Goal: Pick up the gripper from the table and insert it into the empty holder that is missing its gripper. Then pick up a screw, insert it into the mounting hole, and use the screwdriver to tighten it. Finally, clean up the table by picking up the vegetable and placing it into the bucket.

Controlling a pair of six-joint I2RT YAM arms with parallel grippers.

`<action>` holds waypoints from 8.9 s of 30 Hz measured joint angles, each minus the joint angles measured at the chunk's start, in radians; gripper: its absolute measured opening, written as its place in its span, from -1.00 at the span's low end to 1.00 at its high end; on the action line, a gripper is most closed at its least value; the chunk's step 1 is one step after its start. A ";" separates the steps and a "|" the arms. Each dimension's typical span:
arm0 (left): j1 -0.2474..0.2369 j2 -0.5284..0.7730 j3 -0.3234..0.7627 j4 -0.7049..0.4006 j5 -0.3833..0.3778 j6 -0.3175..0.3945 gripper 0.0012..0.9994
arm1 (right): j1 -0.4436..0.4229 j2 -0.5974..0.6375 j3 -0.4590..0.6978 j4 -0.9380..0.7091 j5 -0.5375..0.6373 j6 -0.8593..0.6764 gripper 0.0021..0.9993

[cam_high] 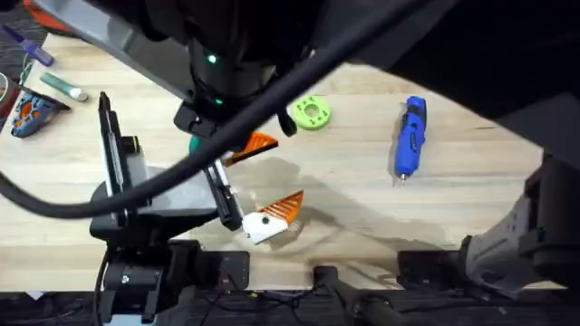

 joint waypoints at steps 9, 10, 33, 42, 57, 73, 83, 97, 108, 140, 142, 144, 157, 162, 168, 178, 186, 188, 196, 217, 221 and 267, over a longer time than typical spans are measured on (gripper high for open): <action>0.000 0.000 0.000 0.000 0.000 0.000 0.97 | 0.000 0.005 0.000 0.010 -0.031 0.005 -0.99; 0.000 0.000 0.000 0.000 0.000 0.000 0.97 | 0.000 0.005 0.000 0.007 -0.034 0.006 -0.99; 0.000 0.000 0.000 0.000 0.000 0.000 0.97 | 0.000 0.047 0.000 -0.005 -0.042 0.008 -0.99; 0.000 0.000 0.000 0.000 0.000 0.000 0.97 | 0.000 0.051 0.000 -0.009 -0.042 0.008 -0.99; 0.000 0.000 0.000 0.000 0.000 0.000 0.97 | 0.000 0.051 0.000 -0.018 -0.042 0.008 -0.99; 0.000 0.000 0.000 0.000 0.000 0.000 0.97 | 0.000 0.051 0.000 -0.014 -0.042 0.007 -0.99; 0.000 0.000 0.000 0.000 0.000 0.000 0.97 | 0.000 0.051 0.000 -0.014 -0.042 0.008 -0.99; 0.000 0.000 0.000 0.000 0.000 -0.001 0.97 | 0.000 0.080 0.000 -0.013 -0.068 0.008 -0.99; 0.000 0.000 0.000 -0.001 0.003 -0.001 0.97 | 0.000 0.080 0.000 -0.018 -0.069 0.008 -0.99; 0.000 0.000 0.000 -0.001 0.003 -0.009 0.97 | -0.031 0.067 0.000 -0.035 0.000 0.014 0.98; 0.000 0.000 0.000 -0.001 0.003 -0.008 0.97 | -0.031 0.064 0.000 -0.035 0.001 0.014 0.98; 0.000 0.000 0.000 0.000 0.003 -0.008 0.97 | -0.030 0.062 0.000 -0.040 -0.002 0.013 0.98; 0.000 0.000 0.000 0.000 0.003 -0.004 0.97 | -0.033 -0.045 0.027 -0.050 -0.078 0.083 0.98; 0.000 0.000 0.000 0.000 0.003 -0.004 0.97 | -0.101 -0.097 0.032 -0.124 -0.083 0.156 0.99; 0.000 0.000 0.000 0.000 0.003 -0.004 0.97 | -0.186 -0.115 0.035 -0.192 -0.063 0.264 0.99; 0.000 0.000 0.000 0.000 0.003 -0.003 0.97 | -0.265 -0.115 0.035 -0.283 0.088 0.519 0.98; 0.000 0.000 0.000 0.000 0.003 -0.003 0.97 | -0.312 -0.148 0.036 -0.288 0.174 0.701 0.99; 0.000 0.000 0.000 0.000 0.003 -0.003 0.97 | -0.325 -0.165 0.035 -0.288 0.182 0.731 0.98; 0.000 0.000 0.000 0.000 0.003 -0.003 0.97 | -0.355 -0.238 -0.040 -0.289 0.195 0.783 0.98; 0.000 0.000 0.000 0.000 0.003 -0.003 0.97 | -0.782 -0.665 -0.741 0.019 -0.085 0.527 0.99; 0.000 0.000 0.000 -0.001 0.003 -0.003 0.97 | -0.908 -0.653 -0.741 0.020 -0.126 0.505 0.99; 0.000 0.000 0.000 0.005 -0.026 0.040 0.97 | -1.000 -0.473 -0.742 0.045 -0.112 0.521 0.99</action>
